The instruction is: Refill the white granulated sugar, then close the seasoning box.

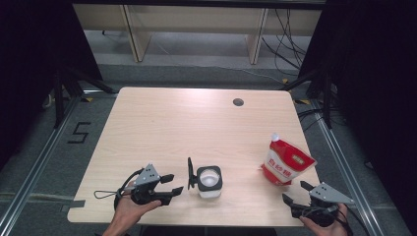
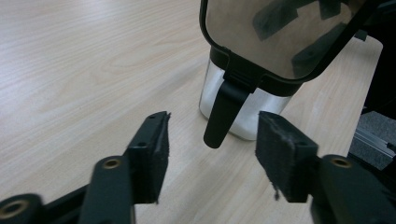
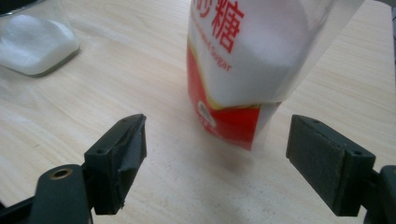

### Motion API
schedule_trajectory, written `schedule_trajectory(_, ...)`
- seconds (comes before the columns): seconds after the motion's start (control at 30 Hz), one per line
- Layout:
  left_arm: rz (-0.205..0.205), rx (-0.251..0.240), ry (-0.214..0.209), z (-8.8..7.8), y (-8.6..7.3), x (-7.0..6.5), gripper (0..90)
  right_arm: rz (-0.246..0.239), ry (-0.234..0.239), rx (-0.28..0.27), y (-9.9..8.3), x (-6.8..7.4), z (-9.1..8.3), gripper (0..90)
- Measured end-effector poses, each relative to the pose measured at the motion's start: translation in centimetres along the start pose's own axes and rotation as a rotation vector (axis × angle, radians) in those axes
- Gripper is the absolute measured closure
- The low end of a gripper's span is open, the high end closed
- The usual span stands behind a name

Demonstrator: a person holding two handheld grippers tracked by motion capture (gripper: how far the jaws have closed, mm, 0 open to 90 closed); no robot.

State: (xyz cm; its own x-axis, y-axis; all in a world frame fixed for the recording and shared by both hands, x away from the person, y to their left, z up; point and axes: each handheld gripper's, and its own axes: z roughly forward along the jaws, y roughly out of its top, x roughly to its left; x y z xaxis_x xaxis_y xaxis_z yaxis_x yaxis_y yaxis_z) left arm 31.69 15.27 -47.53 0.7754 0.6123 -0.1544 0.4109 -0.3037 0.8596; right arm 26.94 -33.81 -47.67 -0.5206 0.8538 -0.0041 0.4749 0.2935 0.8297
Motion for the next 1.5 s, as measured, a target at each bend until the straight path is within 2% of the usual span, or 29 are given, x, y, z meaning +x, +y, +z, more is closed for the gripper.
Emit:
schedule_trajectory(0.03, -0.030, -0.002, 0.007, 0.0, 0.1, -0.2, 48.3, 0.023, -0.007, -0.005, -0.1, 0.3, -0.1, 21.3)
schedule_trajectory(0.07, -0.014, -0.004, 0.009, -0.1, 0.3, -0.3, 51.1, -0.018, -0.016, -0.007, -0.1, 0.1, -0.1, 21.3)
schedule_trajectory(0.1, -0.001, -0.001, 0.007, -0.2, 0.4, -0.3, 52.8, -0.022, -0.009, -0.008, -0.1, 0.2, -0.1, 21.4)
schedule_trajectory(0.13, -0.004, 0.001, 0.011, -0.4, 0.6, -0.5, 56.8, 0.020, -0.013, 0.011, -0.1, 0.7, -0.3, 21.5)
schedule_trajectory(0.17, 0.032, -0.006, 0.009, -0.4, 0.8, -0.6, 60.2, -0.018, 0.002, -0.003, -0.1, 0.5, -0.1, 21.5)
schedule_trajectory(0.2, 0.043, -0.007, 0.015, -0.6, 1.0, -0.7, 63.7, -0.013, 0.019, 0.003, -0.1, 0.6, -0.2, 21.6)
schedule_trajectory(0.23, 0.023, -0.014, 0.029, -0.6, 1.0, -1.0, 68.2, -0.028, -0.004, -0.009, -0.1, 0.7, -0.2, 21.7)
schedule_trajectory(0.27, 0.038, -0.021, 0.033, -0.7, 1.2, -1.0, 72.2, -0.023, 0.022, -0.002, -0.1, 0.7, -0.2, 21.9)
schedule_trajectory(0.3, 0.052, -0.020, 0.043, -0.7, 1.3, -1.1, 76.4, -0.020, 0.006, -0.002, -0.1, 0.9, -0.3, 21.9)
schedule_trajectory(0.33, 0.045, -0.022, 0.040, -0.7, 1.3, -1.2, 79.7, 0.018, -0.002, 0.013, -0.2, 1.2, -0.4, 22.0)
schedule_trajectory(0.37, 0.060, -0.019, 0.032, -0.7, 1.4, -1.2, 82.2, -0.046, -0.009, -0.009, -0.1, 0.8, -0.3, 22.0)
schedule_trajectory(0.43, 0.046, -0.025, 0.025, -0.7, 1.6, -1.4, 86.5, -0.031, 0.007, -0.004, -0.1, 1.0, -0.3, 22.3)
schedule_trajectory(0.47, 0.066, -0.030, 0.022, -0.7, 1.7, -1.4, 88.0, -0.028, 0.000, -0.001, -0.1, 1.1, -0.3, 22.5)
schedule_trajectory(0.5, 0.053, -0.033, 0.027, -0.8, 1.9, -1.6, 88.9, 0.013, -0.008, 0.014, -0.1, 1.5, -0.5, 22.5)
schedule_trajectory(0.53, 0.072, -0.033, 0.022, -0.8, 2.0, -1.6, 89.0, -0.010, -0.005, 0.008, 0.0, 1.4, -0.4, 22.5)
schedule_trajectory(0.57, 0.068, -0.034, 0.025, -0.8, 2.2, -1.7, 89.1, -0.009, -0.005, 0.010, 0.0, 1.5, -0.4, 22.6)
schedule_trajectory(0.6, 0.057, -0.034, 0.031, -0.8, 2.4, -1.8, 89.1, -0.047, 0.004, -0.006, 0.0, 1.2, -0.3, 22.6)
schedule_trajectory(0.67, 0.078, -0.044, 0.024, -0.9, 2.8, -1.8, 89.3, -0.040, -0.008, 0.005, 0.0, 1.4, -0.4, 23.1)
schedule_trajectory(0.73, 0.077, -0.052, 0.020, -0.9, 3.1, -1.9, 89.3, -0.076, -0.008, -0.017, 0.1, 1.2, -0.3, 23.5)
schedule_trajectory(0.77, 0.087, -0.046, 0.023, -1.0, 3.3, -1.9, 89.3, -0.058, -0.002, -0.008, 0.2, 1.4, -0.4, 23.5)
schedule_trajectory(0.83, 0.091, -0.048, 0.025, -1.0, 3.6, -1.8, 89.3, -0.088, -0.011, -0.026, 0.2, 1.1, -0.3, 23.3)
schedule_trajectory(0.9, 0.069, -0.051, 0.030, -1.1, 3.7, -1.9, 89.3, -0.081, -0.015, -0.026, 0.2, 1.2, -0.3, 23.3)
schedule_trajectory(1.03, 0.082, -0.067, 0.021, -1.2, 4.2, -2.0, 89.3, -0.097, -0.010, -0.027, 0.3, 1.2, -0.2, 23.4)
schedule_trajectory(1.1, 0.087, -0.066, 0.022, -1.2, 4.4, -2.1, 89.4, -0.067, 0.009, -0.010, 0.3, 1.5, -0.2, 23.5)
schedule_trajectory(1.17, 0.089, -0.065, 0.023, -1.2, 4.6, -2.2, 89.3, -0.098, -0.006, -0.024, 0.3, 1.2, -0.2, 23.5)
schedule_trajectory(1.37, 0.096, -0.063, 0.012, -0.8, 5.1, -2.6, 89.3, -0.060, 0.001, -0.020, 0.3, 1.4, -0.4, 23.6)
schedule_trajectory(1.43, 0.106, -0.064, 0.014, -0.6, 5.3, -2.7, 89.3, -0.023, -0.008, -0.007, 0.4, 1.8, -0.6, 23.6)
schedule_trajectory(1.47, 0.124, -0.056, 0.013, -0.6, 5.5, -2.7, 89.2, -0.048, -0.002, -0.026, 0.4, 1.6, -0.5, 23.6)
schedule_trajectory(1.5, 0.109, -0.060, 0.014, -0.5, 5.5, -2.8, 89.3, -0.028, -0.004, -0.018, 0.4, 1.8, -0.5, 23.7)
